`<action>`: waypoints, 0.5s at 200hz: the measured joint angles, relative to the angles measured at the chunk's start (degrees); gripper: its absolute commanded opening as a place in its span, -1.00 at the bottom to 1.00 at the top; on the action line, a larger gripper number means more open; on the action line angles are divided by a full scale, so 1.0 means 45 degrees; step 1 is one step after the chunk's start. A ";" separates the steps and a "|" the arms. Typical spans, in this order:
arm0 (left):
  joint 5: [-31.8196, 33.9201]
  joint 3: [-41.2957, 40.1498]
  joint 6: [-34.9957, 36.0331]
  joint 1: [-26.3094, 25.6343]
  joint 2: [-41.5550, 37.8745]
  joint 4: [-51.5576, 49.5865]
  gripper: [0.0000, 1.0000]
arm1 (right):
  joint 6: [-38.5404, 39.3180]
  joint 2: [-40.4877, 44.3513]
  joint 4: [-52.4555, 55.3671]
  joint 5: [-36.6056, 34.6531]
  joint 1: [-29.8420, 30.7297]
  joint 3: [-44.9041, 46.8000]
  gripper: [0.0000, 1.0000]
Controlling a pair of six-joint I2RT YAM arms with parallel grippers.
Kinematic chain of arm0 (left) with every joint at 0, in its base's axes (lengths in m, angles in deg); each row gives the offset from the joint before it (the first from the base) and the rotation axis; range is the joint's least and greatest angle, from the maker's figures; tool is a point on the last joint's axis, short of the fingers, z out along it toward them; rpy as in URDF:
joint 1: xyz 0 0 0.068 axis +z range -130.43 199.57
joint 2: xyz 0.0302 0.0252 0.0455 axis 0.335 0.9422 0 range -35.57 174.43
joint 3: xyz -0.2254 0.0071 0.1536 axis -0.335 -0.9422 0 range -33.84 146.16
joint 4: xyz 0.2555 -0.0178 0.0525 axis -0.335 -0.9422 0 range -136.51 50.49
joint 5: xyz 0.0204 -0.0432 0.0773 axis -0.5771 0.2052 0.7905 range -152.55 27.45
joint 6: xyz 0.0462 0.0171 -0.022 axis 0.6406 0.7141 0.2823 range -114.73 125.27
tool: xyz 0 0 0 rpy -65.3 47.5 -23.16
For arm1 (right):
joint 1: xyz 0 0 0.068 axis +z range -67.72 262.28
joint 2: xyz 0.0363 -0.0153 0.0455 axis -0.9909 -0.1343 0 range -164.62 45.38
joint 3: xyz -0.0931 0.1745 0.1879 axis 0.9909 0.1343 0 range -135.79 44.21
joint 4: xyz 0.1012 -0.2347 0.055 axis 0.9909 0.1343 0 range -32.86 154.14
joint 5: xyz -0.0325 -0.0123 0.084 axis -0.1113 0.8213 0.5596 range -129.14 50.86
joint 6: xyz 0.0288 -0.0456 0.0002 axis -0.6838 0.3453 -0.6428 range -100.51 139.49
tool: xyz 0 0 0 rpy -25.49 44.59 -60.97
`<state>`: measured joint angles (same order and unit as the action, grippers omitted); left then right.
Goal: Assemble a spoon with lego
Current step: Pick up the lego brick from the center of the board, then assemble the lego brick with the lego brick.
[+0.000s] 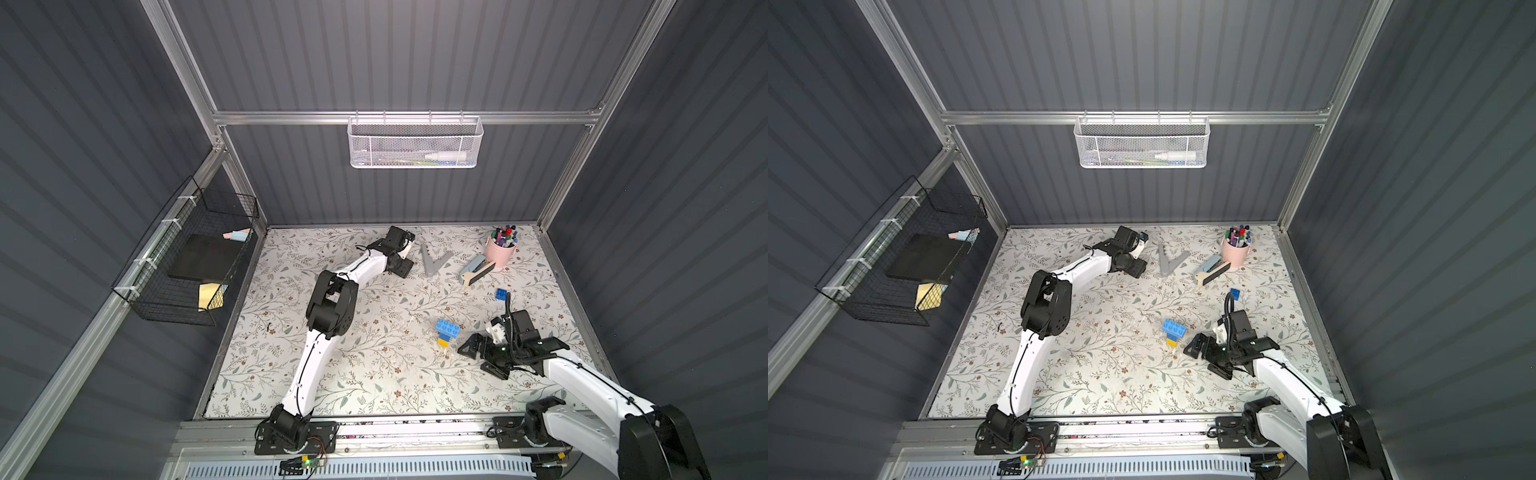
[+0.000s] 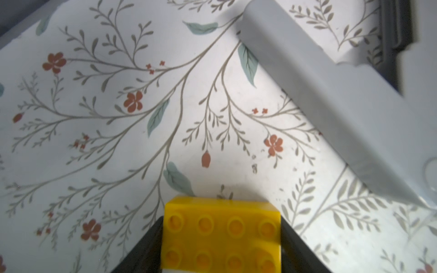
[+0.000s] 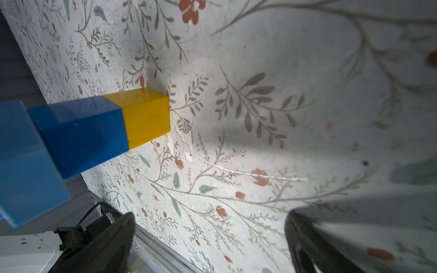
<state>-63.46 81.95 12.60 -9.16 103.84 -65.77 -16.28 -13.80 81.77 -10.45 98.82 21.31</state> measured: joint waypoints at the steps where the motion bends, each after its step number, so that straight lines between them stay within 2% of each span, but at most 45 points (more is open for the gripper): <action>1: 0.0000 -0.0019 -0.0015 0.0000 -0.0024 -0.0005 0.15 | 0.0000 0.0005 0.0005 0.0000 0.0000 0.0000 0.97; 21: 0.0287 -0.0879 -0.0714 -0.0136 -0.1156 -0.0257 0.15 | 0.0000 0.0175 0.0121 -0.0175 0.0000 0.0015 0.97; 49: 0.1234 -0.2361 -0.1962 -0.0729 -0.3798 -0.0860 0.15 | -0.0049 0.0471 0.0316 -0.0544 0.0000 0.0068 0.97; 69: 0.2069 -0.2812 -0.3055 -0.2016 -0.5527 -0.1350 0.19 | -0.0092 0.0661 0.0471 -0.0772 0.0000 0.0092 0.97; 100: 0.3288 -0.3395 -0.4857 -0.4969 -0.7111 -0.2045 0.20 | -0.0151 0.0865 0.0641 -0.1020 0.0000 0.0126 0.98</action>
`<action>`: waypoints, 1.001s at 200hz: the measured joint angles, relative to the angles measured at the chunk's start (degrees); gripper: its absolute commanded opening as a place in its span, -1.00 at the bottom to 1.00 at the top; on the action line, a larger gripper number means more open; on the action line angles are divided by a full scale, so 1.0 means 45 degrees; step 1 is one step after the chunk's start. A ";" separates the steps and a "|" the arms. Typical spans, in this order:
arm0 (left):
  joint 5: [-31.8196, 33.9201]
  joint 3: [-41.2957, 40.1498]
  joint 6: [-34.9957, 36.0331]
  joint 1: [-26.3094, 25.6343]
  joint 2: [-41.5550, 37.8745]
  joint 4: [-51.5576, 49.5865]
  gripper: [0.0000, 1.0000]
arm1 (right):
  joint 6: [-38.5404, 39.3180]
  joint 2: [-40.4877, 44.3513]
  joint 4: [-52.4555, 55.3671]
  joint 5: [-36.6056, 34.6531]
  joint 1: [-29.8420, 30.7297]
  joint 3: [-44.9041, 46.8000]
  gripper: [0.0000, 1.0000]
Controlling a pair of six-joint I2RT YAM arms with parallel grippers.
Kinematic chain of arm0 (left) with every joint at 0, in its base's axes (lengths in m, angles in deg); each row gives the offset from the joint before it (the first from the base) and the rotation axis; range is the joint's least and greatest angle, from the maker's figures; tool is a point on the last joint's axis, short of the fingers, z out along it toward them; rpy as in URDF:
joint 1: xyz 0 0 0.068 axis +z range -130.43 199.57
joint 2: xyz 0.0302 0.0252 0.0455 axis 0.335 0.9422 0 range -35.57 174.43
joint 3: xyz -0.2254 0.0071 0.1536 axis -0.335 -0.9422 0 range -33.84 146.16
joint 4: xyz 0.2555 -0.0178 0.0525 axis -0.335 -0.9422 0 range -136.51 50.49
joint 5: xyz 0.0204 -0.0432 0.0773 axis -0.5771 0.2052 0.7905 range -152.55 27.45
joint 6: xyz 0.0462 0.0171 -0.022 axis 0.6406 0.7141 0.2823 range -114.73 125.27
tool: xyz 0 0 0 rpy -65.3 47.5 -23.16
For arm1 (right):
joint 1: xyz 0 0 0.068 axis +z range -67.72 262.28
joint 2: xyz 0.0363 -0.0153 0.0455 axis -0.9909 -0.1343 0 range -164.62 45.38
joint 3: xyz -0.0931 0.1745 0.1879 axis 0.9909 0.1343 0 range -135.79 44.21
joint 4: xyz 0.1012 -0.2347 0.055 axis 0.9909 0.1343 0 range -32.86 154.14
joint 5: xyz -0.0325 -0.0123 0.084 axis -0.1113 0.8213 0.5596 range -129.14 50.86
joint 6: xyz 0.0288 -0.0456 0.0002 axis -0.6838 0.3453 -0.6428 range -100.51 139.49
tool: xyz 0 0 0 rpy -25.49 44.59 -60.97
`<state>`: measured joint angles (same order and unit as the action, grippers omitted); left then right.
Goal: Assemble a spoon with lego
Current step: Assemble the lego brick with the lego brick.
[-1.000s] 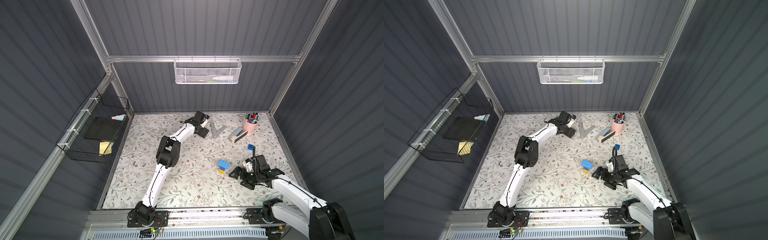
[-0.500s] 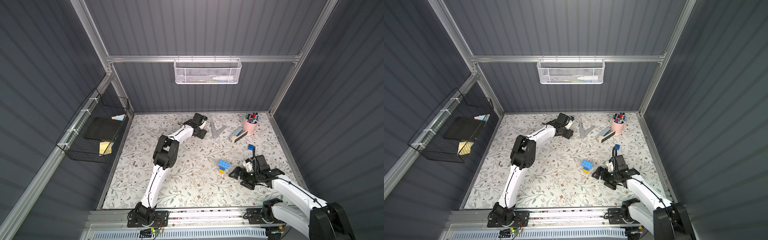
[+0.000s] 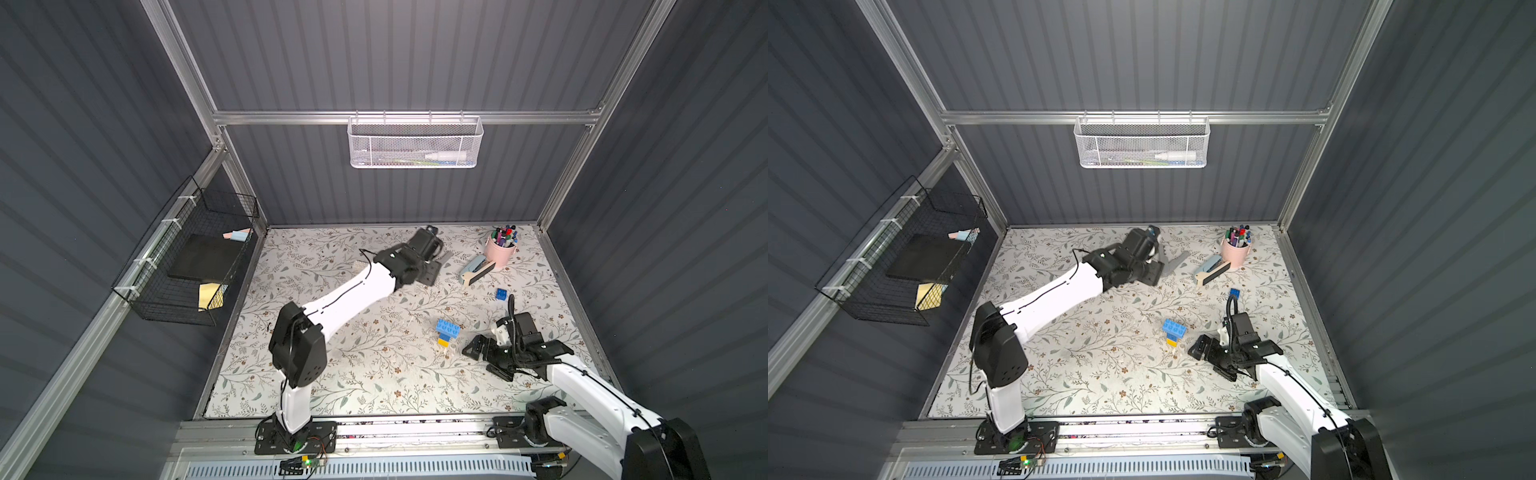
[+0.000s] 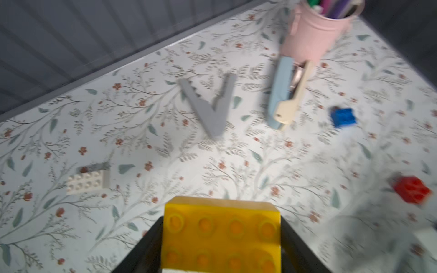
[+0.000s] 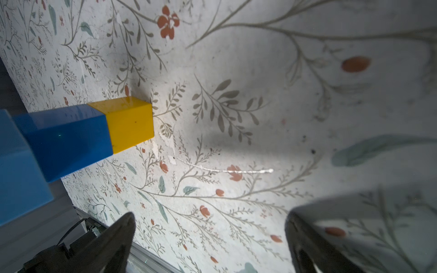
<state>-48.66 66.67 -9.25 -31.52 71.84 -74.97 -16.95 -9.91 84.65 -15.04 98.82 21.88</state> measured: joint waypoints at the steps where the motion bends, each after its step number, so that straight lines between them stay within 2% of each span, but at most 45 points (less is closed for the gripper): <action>1: 0.0024 -0.0005 -0.0039 -0.0073 -0.0015 -0.0024 0.20 | 0.0000 0.0005 0.0005 -0.0005 0.0000 0.0005 0.97; 22: 0.0811 -0.0204 -0.1141 -0.1729 -0.0024 -0.0767 0.20 | 0.0000 0.0097 0.0034 -0.0019 0.0000 0.0039 0.97; 50: 0.1637 -0.0321 -0.2249 -0.2637 0.0194 -0.1724 0.20 | 0.0000 0.0277 0.0087 -0.0024 0.0000 0.0117 0.97; 113: 0.2482 -0.0350 -0.3696 -0.3483 0.0398 -0.2589 0.20 | -0.0044 0.0593 0.0092 -0.0024 0.0000 0.0267 0.97; 200: 0.2288 -0.0622 -0.4017 -0.3677 0.1078 -0.2773 0.22 | -0.0053 0.0636 0.0083 -0.0024 0.0000 0.0296 0.97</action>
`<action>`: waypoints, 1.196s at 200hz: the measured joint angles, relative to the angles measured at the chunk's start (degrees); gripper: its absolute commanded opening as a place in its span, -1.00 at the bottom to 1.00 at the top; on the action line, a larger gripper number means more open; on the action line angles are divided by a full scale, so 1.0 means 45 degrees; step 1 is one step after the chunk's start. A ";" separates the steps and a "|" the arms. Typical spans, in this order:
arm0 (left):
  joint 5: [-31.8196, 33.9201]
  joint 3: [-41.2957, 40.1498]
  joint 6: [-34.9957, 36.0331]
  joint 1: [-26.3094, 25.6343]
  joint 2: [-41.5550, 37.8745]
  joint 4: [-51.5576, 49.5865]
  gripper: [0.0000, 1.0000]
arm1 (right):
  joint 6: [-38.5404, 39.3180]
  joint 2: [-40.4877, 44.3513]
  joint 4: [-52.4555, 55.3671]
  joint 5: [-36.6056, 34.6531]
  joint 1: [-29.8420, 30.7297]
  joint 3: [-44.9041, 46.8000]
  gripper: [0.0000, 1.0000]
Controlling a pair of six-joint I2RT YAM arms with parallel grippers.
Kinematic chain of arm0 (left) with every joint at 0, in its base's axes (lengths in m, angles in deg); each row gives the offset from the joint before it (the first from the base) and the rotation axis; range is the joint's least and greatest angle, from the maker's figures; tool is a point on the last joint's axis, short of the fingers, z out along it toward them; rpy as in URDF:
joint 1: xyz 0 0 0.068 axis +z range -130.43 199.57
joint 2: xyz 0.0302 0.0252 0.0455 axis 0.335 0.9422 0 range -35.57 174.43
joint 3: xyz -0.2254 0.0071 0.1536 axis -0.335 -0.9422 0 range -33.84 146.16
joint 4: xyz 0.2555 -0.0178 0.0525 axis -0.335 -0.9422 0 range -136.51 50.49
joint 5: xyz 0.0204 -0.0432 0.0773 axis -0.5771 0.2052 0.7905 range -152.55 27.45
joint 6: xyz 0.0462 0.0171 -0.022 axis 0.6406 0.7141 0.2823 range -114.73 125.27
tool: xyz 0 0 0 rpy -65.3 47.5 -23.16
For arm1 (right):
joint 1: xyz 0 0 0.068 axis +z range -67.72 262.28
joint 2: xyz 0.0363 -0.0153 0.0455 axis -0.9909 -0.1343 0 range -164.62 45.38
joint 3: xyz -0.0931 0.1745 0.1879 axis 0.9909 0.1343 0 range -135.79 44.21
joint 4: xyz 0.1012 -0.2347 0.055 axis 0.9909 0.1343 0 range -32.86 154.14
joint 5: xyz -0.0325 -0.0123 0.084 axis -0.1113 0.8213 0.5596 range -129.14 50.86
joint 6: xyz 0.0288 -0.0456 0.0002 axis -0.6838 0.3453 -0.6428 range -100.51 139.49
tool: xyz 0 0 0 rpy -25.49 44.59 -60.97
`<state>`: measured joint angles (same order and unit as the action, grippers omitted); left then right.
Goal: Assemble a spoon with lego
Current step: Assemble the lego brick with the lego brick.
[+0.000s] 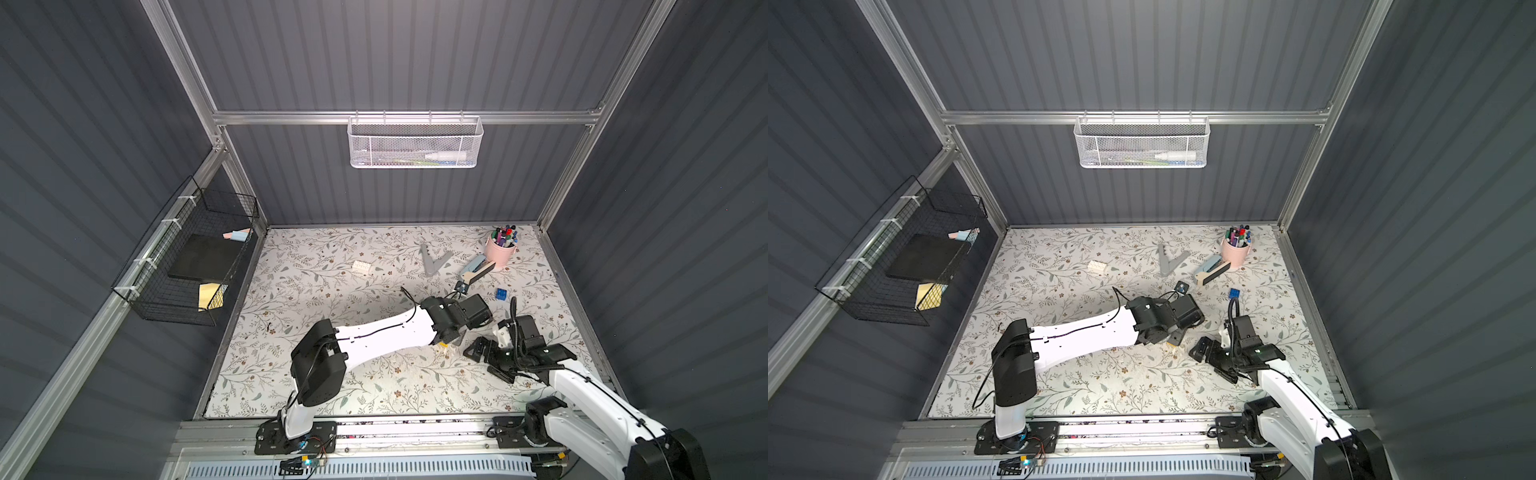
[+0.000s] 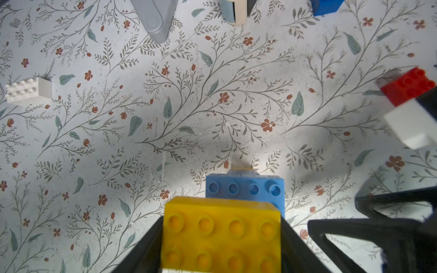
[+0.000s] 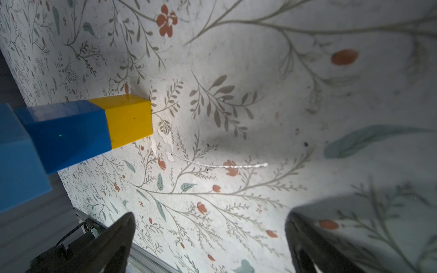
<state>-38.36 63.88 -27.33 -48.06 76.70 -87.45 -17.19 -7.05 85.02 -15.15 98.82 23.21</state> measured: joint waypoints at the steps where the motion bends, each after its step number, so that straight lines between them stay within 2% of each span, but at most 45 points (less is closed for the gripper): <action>1: -0.0005 0.0000 0.0000 0.0000 0.0010 -0.0010 0.22 | 0.0005 0.0000 0.0000 0.0000 0.0000 0.0000 0.97; 91: -0.0058 0.0923 0.0005 0.0000 0.0597 -0.0622 0.24 | -0.0073 0.0155 0.0112 -0.0005 0.0000 0.0034 0.97; 239: -0.0427 0.1350 0.0005 0.0005 0.1103 -0.0831 0.27 | -0.0083 0.0248 0.0112 -0.0010 0.0000 0.0078 0.97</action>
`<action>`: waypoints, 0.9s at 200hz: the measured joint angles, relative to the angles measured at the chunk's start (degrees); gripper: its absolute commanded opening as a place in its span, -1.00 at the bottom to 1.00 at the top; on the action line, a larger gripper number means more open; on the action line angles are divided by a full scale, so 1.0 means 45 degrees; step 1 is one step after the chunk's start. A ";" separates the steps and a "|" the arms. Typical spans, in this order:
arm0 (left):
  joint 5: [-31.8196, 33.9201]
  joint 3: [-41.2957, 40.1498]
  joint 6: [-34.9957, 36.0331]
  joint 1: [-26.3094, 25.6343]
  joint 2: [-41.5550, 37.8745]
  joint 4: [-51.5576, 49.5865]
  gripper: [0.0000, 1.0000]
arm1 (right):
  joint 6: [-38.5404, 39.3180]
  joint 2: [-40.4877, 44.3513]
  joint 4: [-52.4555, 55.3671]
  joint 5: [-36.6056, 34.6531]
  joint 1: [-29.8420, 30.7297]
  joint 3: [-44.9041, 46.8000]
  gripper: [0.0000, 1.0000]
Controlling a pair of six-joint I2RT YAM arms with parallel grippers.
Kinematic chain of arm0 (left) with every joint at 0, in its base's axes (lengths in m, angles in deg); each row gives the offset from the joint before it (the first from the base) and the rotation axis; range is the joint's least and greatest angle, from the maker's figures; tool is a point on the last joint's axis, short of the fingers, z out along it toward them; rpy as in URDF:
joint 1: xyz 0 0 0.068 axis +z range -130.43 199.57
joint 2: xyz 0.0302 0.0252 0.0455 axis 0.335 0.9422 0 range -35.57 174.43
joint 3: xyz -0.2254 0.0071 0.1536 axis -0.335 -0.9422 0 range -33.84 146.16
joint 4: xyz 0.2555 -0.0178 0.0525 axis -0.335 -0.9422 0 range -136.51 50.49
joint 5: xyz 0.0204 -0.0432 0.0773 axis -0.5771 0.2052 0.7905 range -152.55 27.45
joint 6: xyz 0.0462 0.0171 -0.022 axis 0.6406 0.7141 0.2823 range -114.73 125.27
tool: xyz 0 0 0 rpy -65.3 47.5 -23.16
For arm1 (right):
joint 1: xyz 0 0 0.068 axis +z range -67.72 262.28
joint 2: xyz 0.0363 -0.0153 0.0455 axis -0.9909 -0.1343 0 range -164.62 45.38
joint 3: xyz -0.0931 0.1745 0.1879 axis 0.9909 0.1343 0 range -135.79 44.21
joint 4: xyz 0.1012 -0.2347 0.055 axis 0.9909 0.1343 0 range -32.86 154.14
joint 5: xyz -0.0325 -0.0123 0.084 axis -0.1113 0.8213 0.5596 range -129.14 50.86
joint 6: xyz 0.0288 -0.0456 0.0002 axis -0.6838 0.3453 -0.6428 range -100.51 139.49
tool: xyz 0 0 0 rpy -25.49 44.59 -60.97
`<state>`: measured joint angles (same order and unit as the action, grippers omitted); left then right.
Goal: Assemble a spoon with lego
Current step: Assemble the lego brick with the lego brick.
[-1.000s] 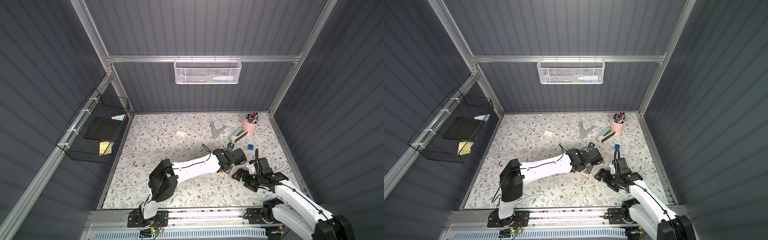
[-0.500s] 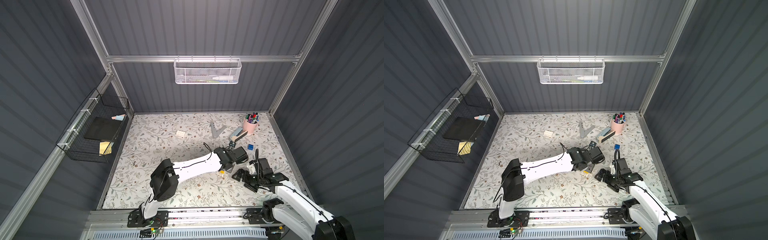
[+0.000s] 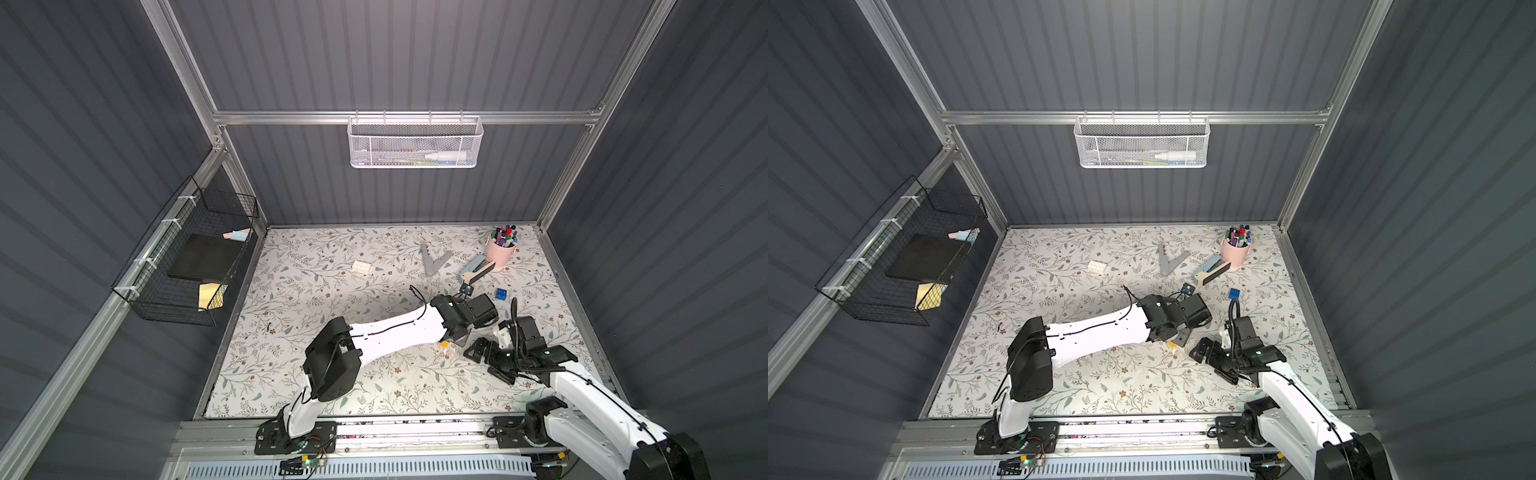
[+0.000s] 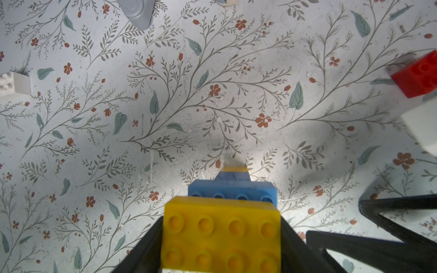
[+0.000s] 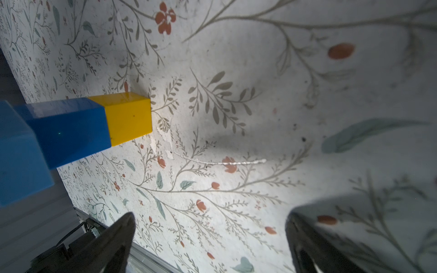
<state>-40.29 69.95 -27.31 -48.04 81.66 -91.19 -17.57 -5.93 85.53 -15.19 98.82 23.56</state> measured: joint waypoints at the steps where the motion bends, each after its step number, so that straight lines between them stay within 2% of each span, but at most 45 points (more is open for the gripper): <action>1: 0.0000 0.0000 0.0000 0.0005 0.0000 0.0000 0.27 | 0.0000 0.0000 0.0000 0.0000 0.0000 0.0000 0.97; 180: 0.0141 0.0214 0.0131 0.0223 0.0107 -0.0321 0.28 | -0.0005 0.0039 0.0000 -0.0010 0.0000 0.0019 0.97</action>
<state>-39.65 70.91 -26.72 -47.04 82.14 -92.63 -17.59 -5.76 85.53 -15.24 98.82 23.65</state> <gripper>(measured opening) 0.681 0.987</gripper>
